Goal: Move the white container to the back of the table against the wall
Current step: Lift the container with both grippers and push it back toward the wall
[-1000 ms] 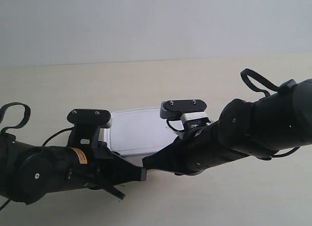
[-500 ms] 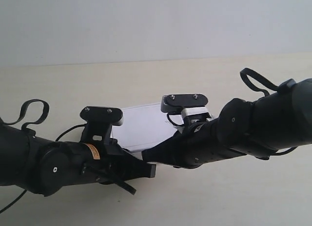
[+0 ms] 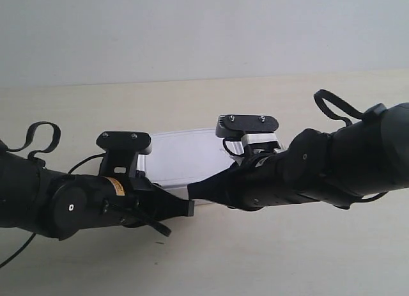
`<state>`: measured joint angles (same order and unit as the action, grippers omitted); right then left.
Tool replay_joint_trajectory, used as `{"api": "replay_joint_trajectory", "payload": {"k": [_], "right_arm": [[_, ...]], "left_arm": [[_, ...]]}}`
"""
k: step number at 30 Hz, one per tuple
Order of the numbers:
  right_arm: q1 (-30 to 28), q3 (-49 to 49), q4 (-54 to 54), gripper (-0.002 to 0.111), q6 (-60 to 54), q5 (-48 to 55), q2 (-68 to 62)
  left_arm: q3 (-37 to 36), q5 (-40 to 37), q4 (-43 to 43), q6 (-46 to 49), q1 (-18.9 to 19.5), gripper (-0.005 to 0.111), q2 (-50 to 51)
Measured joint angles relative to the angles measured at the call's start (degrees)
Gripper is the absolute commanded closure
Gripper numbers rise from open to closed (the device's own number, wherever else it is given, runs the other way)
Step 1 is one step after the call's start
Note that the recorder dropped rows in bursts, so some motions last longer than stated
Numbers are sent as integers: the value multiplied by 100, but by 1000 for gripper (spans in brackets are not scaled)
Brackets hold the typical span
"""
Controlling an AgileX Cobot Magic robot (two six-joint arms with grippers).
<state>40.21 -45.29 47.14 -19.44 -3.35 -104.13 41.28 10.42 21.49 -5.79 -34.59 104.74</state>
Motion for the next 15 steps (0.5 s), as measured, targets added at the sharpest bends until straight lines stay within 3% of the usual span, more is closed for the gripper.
{"api": "replay_joint_trajectory", "payload": {"k": [10, 15], "right_arm": [[-251, -568, 3, 108, 38, 194, -384], [-469, -891, 3, 108, 38, 299, -548]], "left_arm": [[123, 56, -49, 131, 135, 107, 0], [208, 70, -42, 356, 388, 107, 13]]}}
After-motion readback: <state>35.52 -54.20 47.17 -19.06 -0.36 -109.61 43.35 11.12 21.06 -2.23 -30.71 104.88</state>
